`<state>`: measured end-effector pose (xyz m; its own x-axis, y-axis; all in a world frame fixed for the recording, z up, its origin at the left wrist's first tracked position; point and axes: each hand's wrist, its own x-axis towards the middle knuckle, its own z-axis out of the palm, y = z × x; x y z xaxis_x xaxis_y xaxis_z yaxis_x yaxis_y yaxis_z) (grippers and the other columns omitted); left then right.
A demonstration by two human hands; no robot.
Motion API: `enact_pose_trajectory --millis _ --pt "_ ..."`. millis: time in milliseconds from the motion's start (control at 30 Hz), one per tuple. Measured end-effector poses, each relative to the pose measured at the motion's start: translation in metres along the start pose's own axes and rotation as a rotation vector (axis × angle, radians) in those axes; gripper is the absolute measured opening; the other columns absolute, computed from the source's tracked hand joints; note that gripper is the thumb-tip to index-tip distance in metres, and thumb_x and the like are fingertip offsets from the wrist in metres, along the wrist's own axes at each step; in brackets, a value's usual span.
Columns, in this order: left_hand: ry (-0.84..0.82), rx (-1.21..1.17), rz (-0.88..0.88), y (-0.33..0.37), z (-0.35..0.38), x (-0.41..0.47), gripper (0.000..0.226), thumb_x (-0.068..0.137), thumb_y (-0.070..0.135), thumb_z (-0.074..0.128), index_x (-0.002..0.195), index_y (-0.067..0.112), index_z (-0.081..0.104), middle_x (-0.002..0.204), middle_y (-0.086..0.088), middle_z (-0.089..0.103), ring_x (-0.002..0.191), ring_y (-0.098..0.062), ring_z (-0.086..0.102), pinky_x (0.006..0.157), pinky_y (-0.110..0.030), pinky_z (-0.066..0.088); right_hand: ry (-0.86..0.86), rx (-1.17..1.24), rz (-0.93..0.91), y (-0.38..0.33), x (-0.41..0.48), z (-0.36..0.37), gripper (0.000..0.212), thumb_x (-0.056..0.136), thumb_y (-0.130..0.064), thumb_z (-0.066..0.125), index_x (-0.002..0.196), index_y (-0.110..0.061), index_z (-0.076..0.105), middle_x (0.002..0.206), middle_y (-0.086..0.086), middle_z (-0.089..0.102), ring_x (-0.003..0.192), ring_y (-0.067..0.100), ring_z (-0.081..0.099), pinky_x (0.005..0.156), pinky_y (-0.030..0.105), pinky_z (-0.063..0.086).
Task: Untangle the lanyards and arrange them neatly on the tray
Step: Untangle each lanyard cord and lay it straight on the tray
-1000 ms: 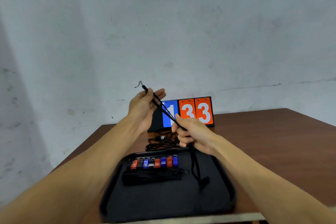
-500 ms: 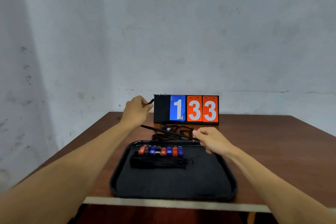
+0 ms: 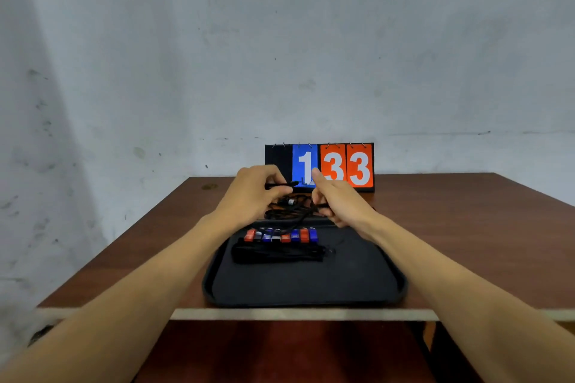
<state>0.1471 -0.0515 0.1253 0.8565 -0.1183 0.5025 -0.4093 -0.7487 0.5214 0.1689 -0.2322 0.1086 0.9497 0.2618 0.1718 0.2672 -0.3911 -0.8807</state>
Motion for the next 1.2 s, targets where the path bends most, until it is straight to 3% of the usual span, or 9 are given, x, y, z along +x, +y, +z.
enact_pose_trajectory --millis 233,400,500,600,733,833,933,1067,1200 --pt "-0.068 0.003 0.049 0.006 0.006 -0.015 0.012 0.081 0.027 0.073 0.085 0.016 0.072 0.073 0.008 0.069 0.063 -0.001 0.063 0.062 -0.003 0.042 -0.048 -0.014 -0.048 -0.004 -0.004 0.021 0.053 0.095 -0.057 0.034 0.075 -0.011 0.053 0.046 -0.009 0.038 0.035 0.003 0.034 0.043 0.014 0.028" --pt "-0.057 0.007 0.032 0.003 0.013 -0.020 0.013 0.080 0.028 0.073 0.089 0.018 0.073 0.078 0.011 0.070 0.068 -0.002 0.067 0.068 -0.006 0.045 0.007 -0.141 -0.165 0.003 -0.004 0.020 0.046 0.097 -0.046 0.044 0.073 -0.008 0.058 0.050 -0.007 0.044 0.038 -0.002 0.043 0.051 0.014 0.032" --pt "-0.105 0.064 0.011 -0.002 0.016 -0.021 0.019 0.079 0.030 0.074 0.093 0.018 0.071 0.083 0.007 0.070 0.070 -0.004 0.067 0.070 -0.016 0.048 -0.025 -0.150 -0.188 0.005 -0.005 0.017 0.043 0.095 -0.043 0.049 0.071 -0.008 0.053 0.053 -0.002 0.042 0.037 0.001 0.039 0.045 0.010 0.032" --pt "-0.157 0.050 -0.019 -0.011 0.013 -0.022 0.010 0.082 0.030 0.072 0.083 0.020 0.069 0.063 0.009 0.066 0.052 0.003 0.059 0.058 -0.012 0.041 -0.020 0.020 -0.151 0.008 -0.004 0.011 0.038 0.096 -0.040 0.048 0.079 -0.006 0.051 0.055 -0.003 0.039 0.036 0.002 0.036 0.040 0.010 0.030" --pt "-0.153 -0.307 -0.143 -0.026 0.013 -0.032 0.016 0.085 0.025 0.068 0.077 0.012 0.072 0.057 0.004 0.068 0.051 0.007 0.057 0.066 -0.021 0.041 0.029 0.285 -0.042 0.020 0.001 0.003 0.029 0.096 -0.039 0.049 0.081 -0.014 0.050 0.058 -0.002 0.038 0.044 0.006 0.029 0.041 0.017 0.027" --pt "-0.060 -0.660 -0.252 -0.038 0.013 -0.040 0.020 0.080 0.026 0.070 0.078 0.006 0.072 0.067 -0.010 0.068 0.062 -0.007 0.062 0.077 -0.031 0.046 0.052 0.449 0.013 0.032 0.004 -0.001 0.029 0.096 -0.038 0.049 0.082 -0.013 0.050 0.058 -0.002 0.037 0.044 0.007 0.026 0.042 0.018 0.023" --pt "-0.057 -0.791 -0.331 -0.049 0.010 -0.045 0.019 0.076 0.026 0.070 0.080 0.008 0.072 0.074 -0.013 0.065 0.069 -0.015 0.061 0.081 -0.037 0.048 0.072 0.595 0.060 0.041 0.004 -0.002 0.026 0.097 -0.037 0.046 0.085 -0.015 0.052 0.060 -0.002 0.041 0.045 0.006 0.029 0.043 0.018 0.025" --pt "0.040 -0.823 -0.364 -0.058 0.009 -0.045 0.013 0.083 0.013 0.067 0.092 0.007 0.073 0.076 -0.008 0.066 0.066 -0.012 0.057 0.073 -0.032 0.050 0.055 0.389 0.046 0.053 0.004 0.006 0.026 0.098 -0.040 0.041 0.088 -0.016 0.047 0.067 0.001 0.046 0.047 0.006 0.034 0.045 0.019 0.029" --pt "0.123 -0.712 -0.348 -0.072 0.010 -0.042 0.007 0.082 0.009 0.069 0.085 0.013 0.074 0.071 -0.004 0.072 0.054 -0.008 0.056 0.054 -0.019 0.048 -0.049 0.215 0.068 0.067 0.003 0.014 0.024 0.098 -0.039 0.044 0.093 -0.015 0.047 0.072 0.004 0.050 0.048 0.006 0.037 0.047 0.019 0.032"
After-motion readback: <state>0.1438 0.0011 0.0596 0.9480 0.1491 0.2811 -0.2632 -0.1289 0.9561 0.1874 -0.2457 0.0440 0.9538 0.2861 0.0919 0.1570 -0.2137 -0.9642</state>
